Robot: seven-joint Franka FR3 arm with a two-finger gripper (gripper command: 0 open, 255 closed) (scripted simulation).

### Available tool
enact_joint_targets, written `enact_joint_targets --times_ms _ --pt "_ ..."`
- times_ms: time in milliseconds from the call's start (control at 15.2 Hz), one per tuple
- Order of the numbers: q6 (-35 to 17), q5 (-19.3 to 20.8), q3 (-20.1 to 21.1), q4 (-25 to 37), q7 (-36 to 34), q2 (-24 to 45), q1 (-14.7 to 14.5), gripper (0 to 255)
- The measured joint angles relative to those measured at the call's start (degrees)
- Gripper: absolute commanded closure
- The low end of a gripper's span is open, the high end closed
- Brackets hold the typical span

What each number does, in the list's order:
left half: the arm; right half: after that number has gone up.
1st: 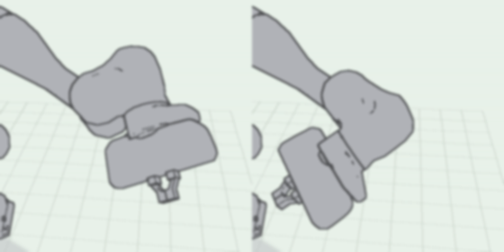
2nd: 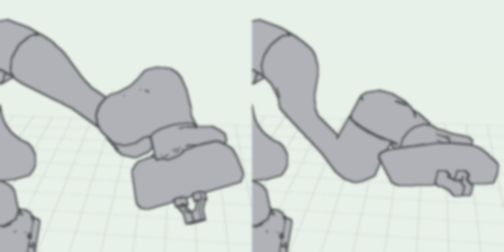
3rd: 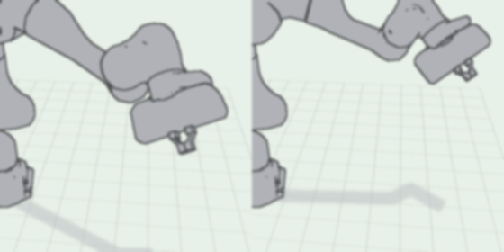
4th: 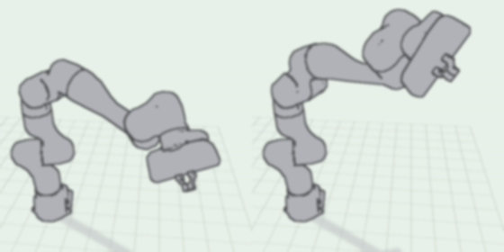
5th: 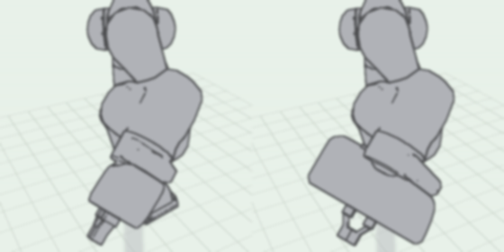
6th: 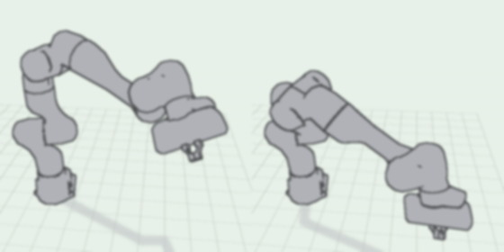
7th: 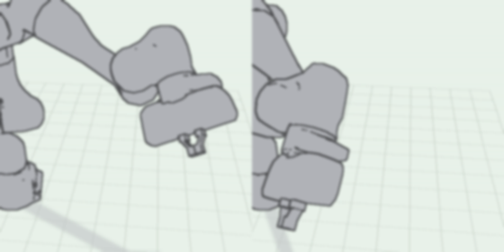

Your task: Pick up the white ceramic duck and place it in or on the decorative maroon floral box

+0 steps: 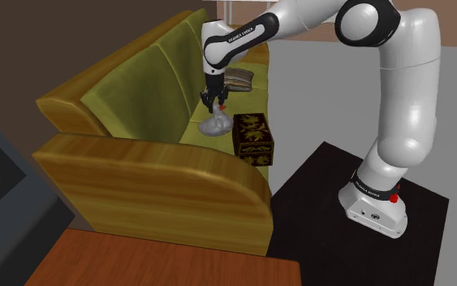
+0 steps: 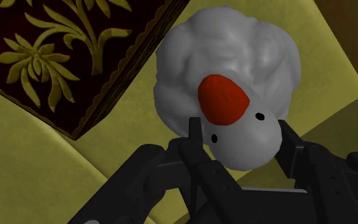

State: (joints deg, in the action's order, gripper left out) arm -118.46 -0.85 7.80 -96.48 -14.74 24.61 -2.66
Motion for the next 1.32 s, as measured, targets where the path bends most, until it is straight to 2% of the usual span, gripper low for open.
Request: enact_joint_targets --times_ms 660,1320 --pt "6.5 -0.2 0.2 4.0 -0.3 -2.5 0.0 255" --pt "6.3 -2.2 -2.8 -10.6 9.4 -16.5 6.5 255"
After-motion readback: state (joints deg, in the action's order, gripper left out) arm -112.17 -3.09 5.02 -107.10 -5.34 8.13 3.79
